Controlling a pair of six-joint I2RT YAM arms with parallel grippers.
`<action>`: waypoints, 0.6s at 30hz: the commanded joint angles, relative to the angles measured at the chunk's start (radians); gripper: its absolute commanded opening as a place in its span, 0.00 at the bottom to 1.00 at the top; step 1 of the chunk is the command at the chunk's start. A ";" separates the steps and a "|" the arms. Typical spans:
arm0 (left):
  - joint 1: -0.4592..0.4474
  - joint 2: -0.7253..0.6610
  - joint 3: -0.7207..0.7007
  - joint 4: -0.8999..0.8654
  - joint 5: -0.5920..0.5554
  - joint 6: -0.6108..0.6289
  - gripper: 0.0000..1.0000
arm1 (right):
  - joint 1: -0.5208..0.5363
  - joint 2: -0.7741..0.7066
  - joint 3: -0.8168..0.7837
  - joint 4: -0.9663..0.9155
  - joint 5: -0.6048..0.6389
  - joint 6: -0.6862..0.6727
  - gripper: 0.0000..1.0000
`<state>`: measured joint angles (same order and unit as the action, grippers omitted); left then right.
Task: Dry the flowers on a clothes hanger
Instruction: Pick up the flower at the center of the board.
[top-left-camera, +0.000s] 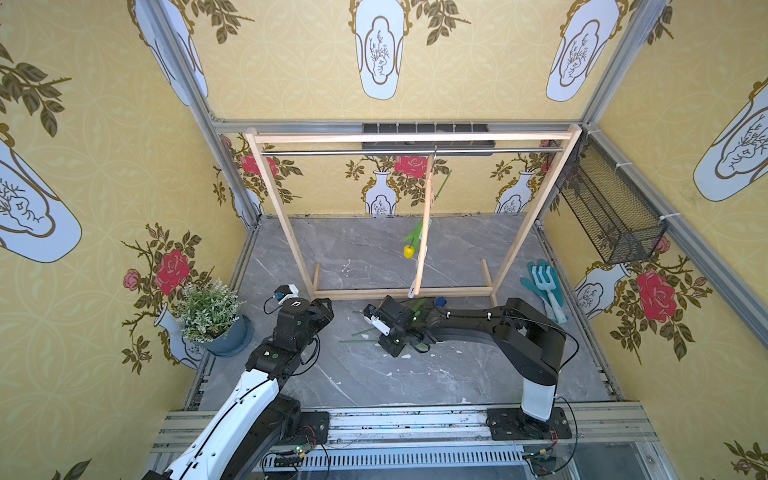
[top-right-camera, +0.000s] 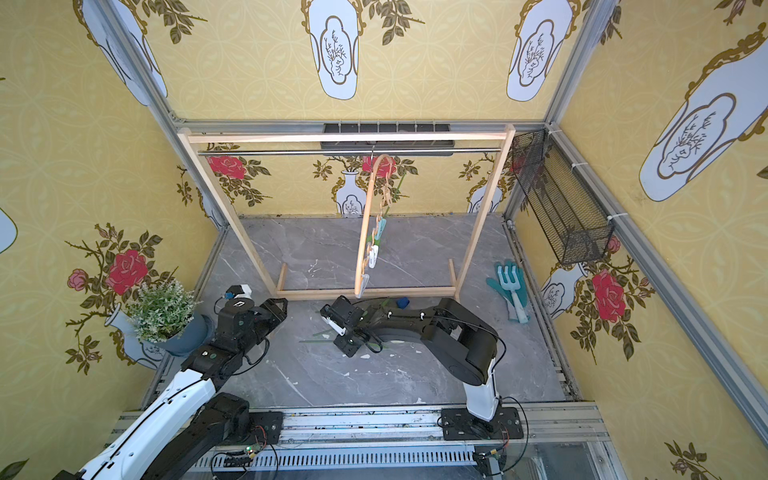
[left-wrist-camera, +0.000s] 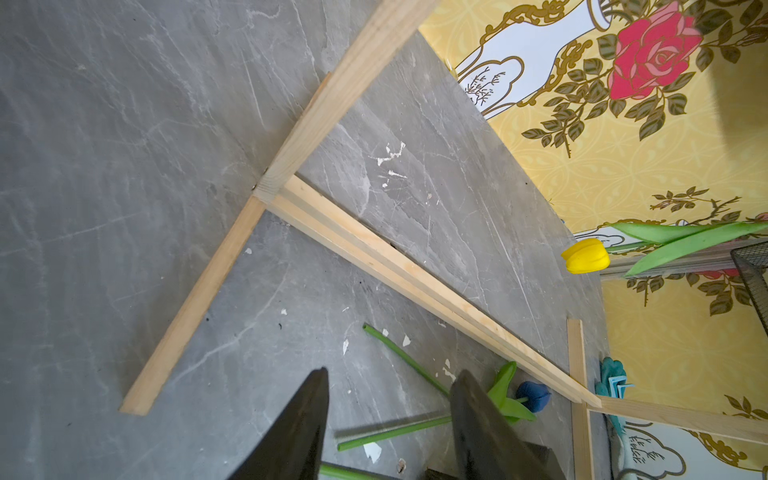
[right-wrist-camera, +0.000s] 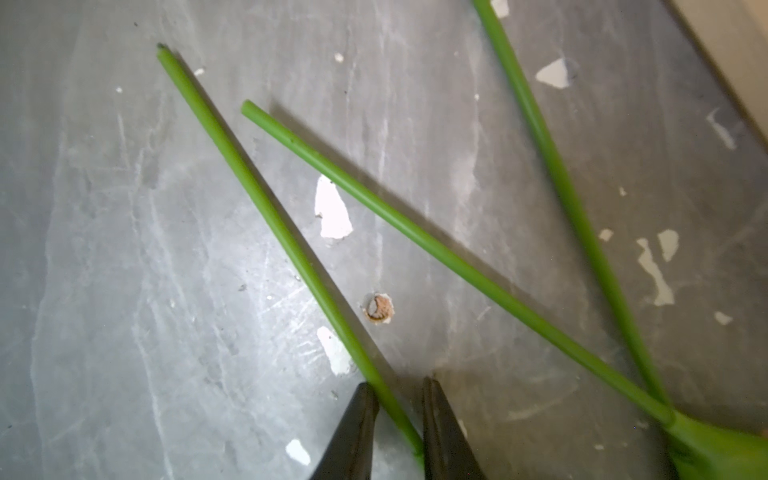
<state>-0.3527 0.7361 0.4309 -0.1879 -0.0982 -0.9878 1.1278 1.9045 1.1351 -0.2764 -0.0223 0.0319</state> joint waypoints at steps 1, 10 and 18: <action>0.002 -0.006 0.005 0.018 -0.015 0.010 0.52 | 0.014 0.025 -0.007 -0.060 -0.012 -0.031 0.19; 0.001 -0.010 -0.006 0.017 -0.018 0.000 0.51 | 0.067 0.041 0.007 -0.056 0.033 -0.088 0.04; 0.001 -0.045 -0.001 -0.009 -0.034 -0.001 0.51 | 0.095 -0.029 0.020 -0.055 0.012 -0.134 0.00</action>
<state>-0.3527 0.7017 0.4294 -0.1944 -0.1135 -0.9913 1.2156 1.8988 1.1473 -0.2825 0.0242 -0.0765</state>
